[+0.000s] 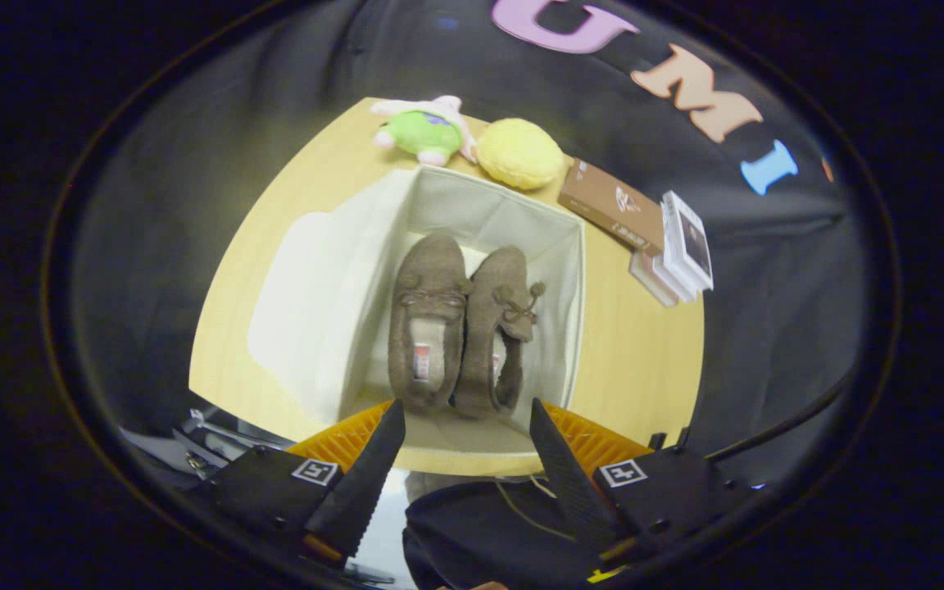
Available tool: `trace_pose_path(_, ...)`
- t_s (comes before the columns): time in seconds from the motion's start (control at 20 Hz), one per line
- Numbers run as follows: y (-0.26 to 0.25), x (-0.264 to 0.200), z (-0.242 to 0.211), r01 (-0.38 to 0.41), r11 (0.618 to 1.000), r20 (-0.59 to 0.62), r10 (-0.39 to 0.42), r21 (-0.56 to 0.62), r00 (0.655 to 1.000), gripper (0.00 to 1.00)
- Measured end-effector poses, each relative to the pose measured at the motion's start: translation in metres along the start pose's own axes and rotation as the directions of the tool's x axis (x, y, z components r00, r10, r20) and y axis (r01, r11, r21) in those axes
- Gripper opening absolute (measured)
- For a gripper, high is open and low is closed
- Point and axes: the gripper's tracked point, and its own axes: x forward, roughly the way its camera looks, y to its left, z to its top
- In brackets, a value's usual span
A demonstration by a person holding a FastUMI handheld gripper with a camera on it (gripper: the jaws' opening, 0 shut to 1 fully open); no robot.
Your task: Open the storage box then place both shoes into the box .Put the left shoe in first, then the right shoe, with the right side of both shoes facing outward in a uniform manner.
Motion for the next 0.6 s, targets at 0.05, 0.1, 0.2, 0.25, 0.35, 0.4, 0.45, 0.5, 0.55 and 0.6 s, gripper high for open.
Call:
trace_pose_path(0.05, 0.013, -0.007, 0.003, -0.01, 1.0, 0.022, 0.011, -0.026, 1.0, 0.99)
trace_pose_path(0.1, 0.027, -0.013, 0.005, -0.026, 0.998, 0.044, 0.028, -0.051, 0.999, 0.99)
trace_pose_path(0.2, 0.052, -0.021, 0.003, -0.047, 0.993, 0.067, 0.055, -0.104, 0.996, 0.99)
trace_pose_path(0.25, 0.061, -0.025, -0.001, -0.048, 0.99, 0.074, 0.058, -0.129, 0.996, 0.99)
trace_pose_path(0.35, 0.074, -0.032, -0.005, -0.056, 0.985, 0.094, 0.072, -0.161, 0.993, 0.99)
trace_pose_path(0.4, 0.08, -0.034, -0.004, -0.067, 0.984, 0.119, 0.087, -0.164, 0.989, 0.99)
trace_pose_path(0.45, 0.082, -0.038, -0.002, -0.074, 0.985, 0.152, 0.099, -0.158, 0.983, 0.99)
trace_pose_path(0.5, 0.077, -0.051, 0.01, -0.079, 0.986, 0.188, 0.106, -0.147, 0.976, 1.0)
trace_pose_path(0.55, 0.074, -0.056, 0.013, -0.081, 0.988, 0.226, 0.11, -0.13, 0.968, 0.99)
trace_pose_path(0.6, 0.068, -0.059, 0.015, -0.082, 0.99, 0.257, 0.109, -0.113, 0.96, 0.99)
